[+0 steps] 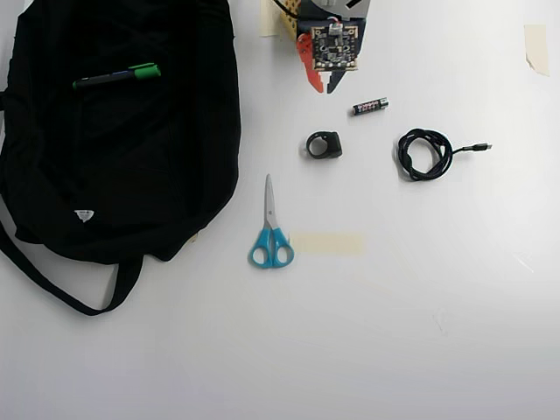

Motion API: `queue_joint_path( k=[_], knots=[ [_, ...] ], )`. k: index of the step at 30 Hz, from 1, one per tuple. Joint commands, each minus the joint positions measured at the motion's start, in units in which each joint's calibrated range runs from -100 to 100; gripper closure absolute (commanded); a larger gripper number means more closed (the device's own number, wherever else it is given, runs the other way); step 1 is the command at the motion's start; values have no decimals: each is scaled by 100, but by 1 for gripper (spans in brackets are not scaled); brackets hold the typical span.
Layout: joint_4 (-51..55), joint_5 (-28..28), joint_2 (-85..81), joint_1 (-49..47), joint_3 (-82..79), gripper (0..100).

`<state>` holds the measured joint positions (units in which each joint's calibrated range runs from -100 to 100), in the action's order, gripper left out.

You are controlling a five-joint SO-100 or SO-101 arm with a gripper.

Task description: Put the green marker into the black bag

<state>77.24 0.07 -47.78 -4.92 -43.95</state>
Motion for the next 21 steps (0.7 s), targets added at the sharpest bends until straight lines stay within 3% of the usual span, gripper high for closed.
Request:
queue_joint_path(
  k=[1, 9, 21],
  knots=[
    [-558, -2, -683, -121, -825, 98],
    [-1101, -2, -1537, -181, -1931, 98],
    [-1006, 3, -3886, -405, -3799, 98]
  ],
)
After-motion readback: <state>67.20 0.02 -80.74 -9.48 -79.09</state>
